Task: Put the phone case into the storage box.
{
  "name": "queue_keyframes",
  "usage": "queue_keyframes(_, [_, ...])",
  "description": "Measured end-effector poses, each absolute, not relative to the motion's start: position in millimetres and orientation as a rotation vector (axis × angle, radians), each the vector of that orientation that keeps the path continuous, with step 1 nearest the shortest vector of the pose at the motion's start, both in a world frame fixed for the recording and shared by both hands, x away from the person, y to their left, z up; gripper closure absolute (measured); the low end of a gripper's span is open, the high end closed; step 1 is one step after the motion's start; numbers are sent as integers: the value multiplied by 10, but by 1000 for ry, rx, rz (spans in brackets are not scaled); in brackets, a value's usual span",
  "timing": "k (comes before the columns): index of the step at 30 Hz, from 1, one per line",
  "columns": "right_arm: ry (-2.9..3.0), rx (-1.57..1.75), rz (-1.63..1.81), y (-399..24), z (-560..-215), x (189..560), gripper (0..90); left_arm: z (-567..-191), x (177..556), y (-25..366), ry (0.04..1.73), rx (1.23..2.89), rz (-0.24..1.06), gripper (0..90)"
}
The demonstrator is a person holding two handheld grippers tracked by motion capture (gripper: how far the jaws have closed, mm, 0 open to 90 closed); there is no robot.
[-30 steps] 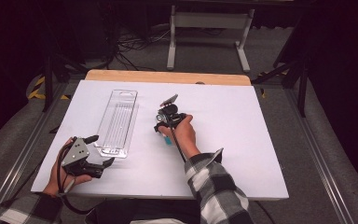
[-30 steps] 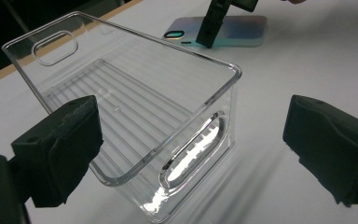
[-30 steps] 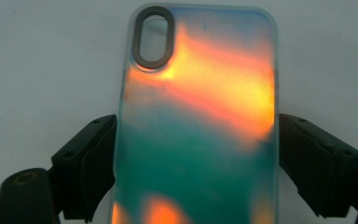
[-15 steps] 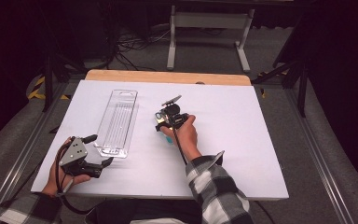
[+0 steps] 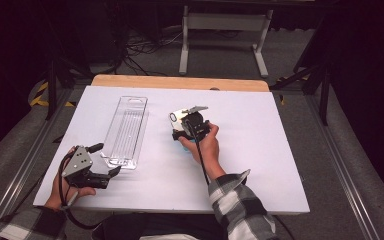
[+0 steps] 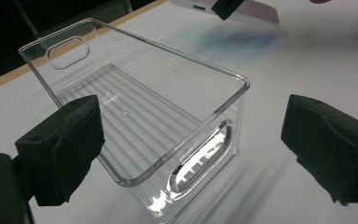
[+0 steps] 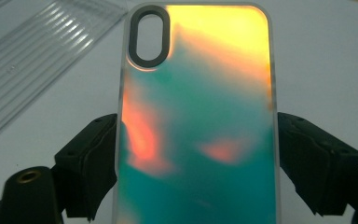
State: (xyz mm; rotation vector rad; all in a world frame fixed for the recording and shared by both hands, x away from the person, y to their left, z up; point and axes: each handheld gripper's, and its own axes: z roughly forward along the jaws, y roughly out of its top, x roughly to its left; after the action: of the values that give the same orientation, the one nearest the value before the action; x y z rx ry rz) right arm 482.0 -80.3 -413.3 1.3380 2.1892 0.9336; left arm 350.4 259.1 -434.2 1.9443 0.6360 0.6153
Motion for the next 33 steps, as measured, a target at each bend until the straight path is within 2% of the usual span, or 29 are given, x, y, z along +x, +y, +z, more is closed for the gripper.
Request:
queue_keyframes(4, [2145, 1297, 1003, -853, -4066, 4711, 175, -4335, 3510, 2594, 635, 1943, 637, 76])
queue_keyframes(21, [2018, 1137, 1160, -987, -3944, 4345, 175, -4233, 3520, 2572, 654, 1885, 574, 87])
queue_keyframes(33, [1901, 1045, 1242, -1117, -3909, 4092, 174, -4108, 3548, 2422, 615, 1872, 581, 103])
